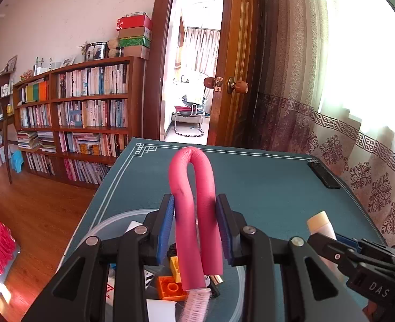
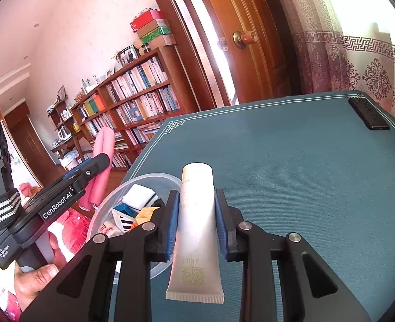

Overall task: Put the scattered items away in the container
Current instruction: 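Lift both held tubes and carry them over the bowl, then lower the foam tube into the bowl and open the left tool while the right tool lowers the cream tube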

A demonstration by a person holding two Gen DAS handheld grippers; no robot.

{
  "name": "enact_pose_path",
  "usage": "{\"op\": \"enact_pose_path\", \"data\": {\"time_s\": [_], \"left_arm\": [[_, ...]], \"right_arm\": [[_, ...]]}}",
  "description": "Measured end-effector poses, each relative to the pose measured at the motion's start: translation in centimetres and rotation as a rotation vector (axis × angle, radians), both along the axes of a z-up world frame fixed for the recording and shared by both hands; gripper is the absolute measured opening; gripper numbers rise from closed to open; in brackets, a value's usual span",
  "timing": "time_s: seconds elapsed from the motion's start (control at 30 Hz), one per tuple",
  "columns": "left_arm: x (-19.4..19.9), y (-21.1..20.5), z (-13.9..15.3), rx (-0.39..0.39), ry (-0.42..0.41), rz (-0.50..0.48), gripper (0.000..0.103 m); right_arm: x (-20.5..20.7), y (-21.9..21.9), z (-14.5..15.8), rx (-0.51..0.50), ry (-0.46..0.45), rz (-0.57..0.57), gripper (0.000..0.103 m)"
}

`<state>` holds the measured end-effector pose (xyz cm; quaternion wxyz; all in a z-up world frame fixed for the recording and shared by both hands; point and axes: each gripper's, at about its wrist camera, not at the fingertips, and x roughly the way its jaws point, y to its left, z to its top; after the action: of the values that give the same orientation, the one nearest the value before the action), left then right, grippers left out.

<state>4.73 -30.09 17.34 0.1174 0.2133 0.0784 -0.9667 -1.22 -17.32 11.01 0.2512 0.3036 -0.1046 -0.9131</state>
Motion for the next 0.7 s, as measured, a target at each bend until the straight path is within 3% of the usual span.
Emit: {"op": "enact_pose_path", "data": {"time_s": [0.2,0.4,0.7], "left_arm": [[1.6,-4.2,-0.4,0.086,-0.009,0.019,0.036],[2.1,-6.2,-2.3,0.15,-0.063,-0.037,0.036],[2.0,-8.3,-4.9,0.209,-0.128,-0.043,0.036]], "right_arm": [[0.0,-2.8,-0.1,-0.004,-0.009,0.039,0.028],[-0.2,-5.2,-0.8,0.005,-0.03,0.066,0.028],[-1.2,-7.9,-2.3,0.018,-0.067,0.085,0.028]]}}
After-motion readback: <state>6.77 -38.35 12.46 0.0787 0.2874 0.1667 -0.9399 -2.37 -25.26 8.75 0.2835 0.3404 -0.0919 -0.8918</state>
